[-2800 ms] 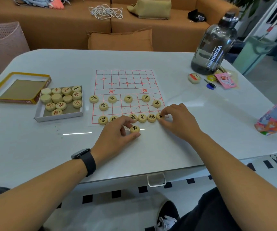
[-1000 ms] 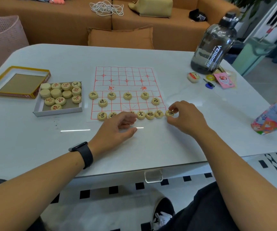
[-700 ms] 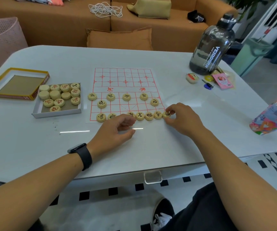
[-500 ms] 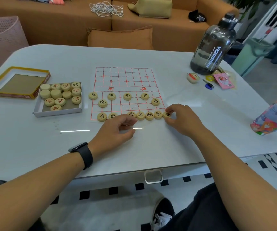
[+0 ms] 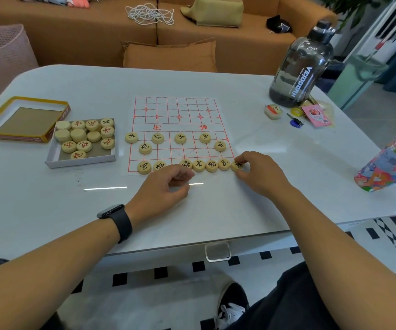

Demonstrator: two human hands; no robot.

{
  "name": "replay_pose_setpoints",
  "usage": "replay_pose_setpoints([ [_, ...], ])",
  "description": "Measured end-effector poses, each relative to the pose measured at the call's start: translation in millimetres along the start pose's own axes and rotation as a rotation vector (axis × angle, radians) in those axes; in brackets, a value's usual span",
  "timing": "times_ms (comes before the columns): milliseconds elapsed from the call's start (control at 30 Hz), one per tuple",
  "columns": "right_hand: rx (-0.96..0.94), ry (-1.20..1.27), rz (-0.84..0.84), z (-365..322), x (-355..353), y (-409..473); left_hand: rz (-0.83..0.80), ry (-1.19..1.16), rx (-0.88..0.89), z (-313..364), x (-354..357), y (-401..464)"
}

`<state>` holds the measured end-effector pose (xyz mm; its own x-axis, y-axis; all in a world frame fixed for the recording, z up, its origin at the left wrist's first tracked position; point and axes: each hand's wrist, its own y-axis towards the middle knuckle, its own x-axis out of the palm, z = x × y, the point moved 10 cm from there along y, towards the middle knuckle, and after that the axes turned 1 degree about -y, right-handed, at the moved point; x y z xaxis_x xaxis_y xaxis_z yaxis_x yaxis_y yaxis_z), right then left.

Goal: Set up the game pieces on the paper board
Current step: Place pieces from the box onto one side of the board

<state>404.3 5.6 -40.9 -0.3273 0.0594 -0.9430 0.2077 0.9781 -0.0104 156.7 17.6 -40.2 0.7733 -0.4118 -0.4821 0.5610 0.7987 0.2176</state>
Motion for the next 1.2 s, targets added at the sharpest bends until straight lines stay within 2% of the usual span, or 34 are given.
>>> replay_pose_setpoints([
  [500,-0.005,0.002,0.021,-4,-4,-3,0.019,0.051,0.03,0,0,-1],
  [600,-0.03,-0.009,0.027,-7,-5,-4,0.113,0.192,0.04,-2,-13,-5],
  [733,-0.112,-0.047,0.054,-21,-7,-5,0.064,0.441,0.079,-5,-17,-10],
  [867,-0.169,-0.093,0.049,-40,-11,-7,0.007,0.558,0.133,0,-11,-14],
  [1033,-0.17,-0.113,-0.052,-44,-5,-19,-0.035,0.686,0.176,-2,-3,-14],
  [1200,-0.175,-0.148,-0.093,-40,5,-23,-0.03,0.715,0.174,2,1,-11],
])
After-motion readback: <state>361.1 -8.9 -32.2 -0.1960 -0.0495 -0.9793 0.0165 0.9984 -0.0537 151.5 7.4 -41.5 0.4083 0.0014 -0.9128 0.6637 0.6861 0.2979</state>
